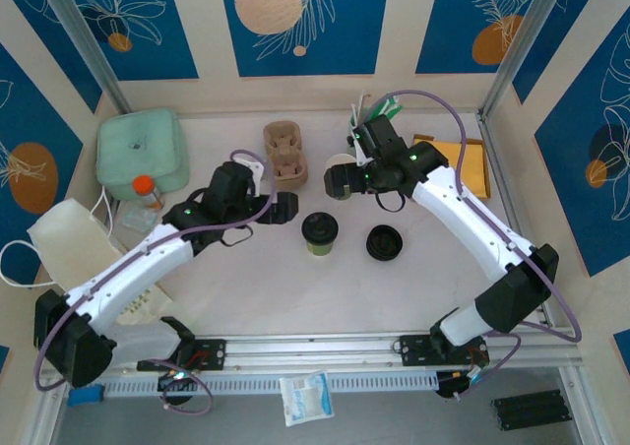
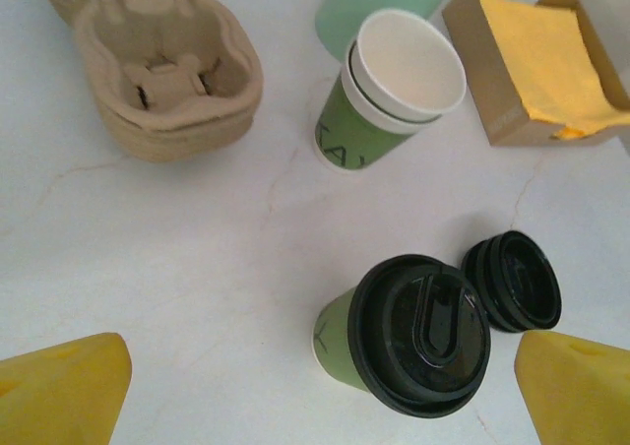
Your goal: Pack the takeout coffee
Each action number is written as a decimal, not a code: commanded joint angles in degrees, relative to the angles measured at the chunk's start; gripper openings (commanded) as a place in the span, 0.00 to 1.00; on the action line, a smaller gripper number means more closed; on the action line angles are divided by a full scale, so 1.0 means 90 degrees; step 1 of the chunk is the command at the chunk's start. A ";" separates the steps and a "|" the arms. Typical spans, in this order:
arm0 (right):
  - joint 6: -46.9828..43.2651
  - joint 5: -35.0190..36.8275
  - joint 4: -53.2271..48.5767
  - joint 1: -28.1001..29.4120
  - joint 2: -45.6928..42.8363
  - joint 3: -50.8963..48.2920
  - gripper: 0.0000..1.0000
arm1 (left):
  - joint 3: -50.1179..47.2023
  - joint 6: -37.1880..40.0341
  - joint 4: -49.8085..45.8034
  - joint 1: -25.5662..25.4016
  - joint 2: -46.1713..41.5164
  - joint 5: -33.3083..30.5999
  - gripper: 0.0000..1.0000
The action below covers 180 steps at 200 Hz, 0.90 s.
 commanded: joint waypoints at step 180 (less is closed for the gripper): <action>0.0520 0.0237 -0.1703 0.1359 0.2531 0.1423 0.95 | -0.1216 0.0088 -0.0080 0.1030 -0.1463 0.0722 0.99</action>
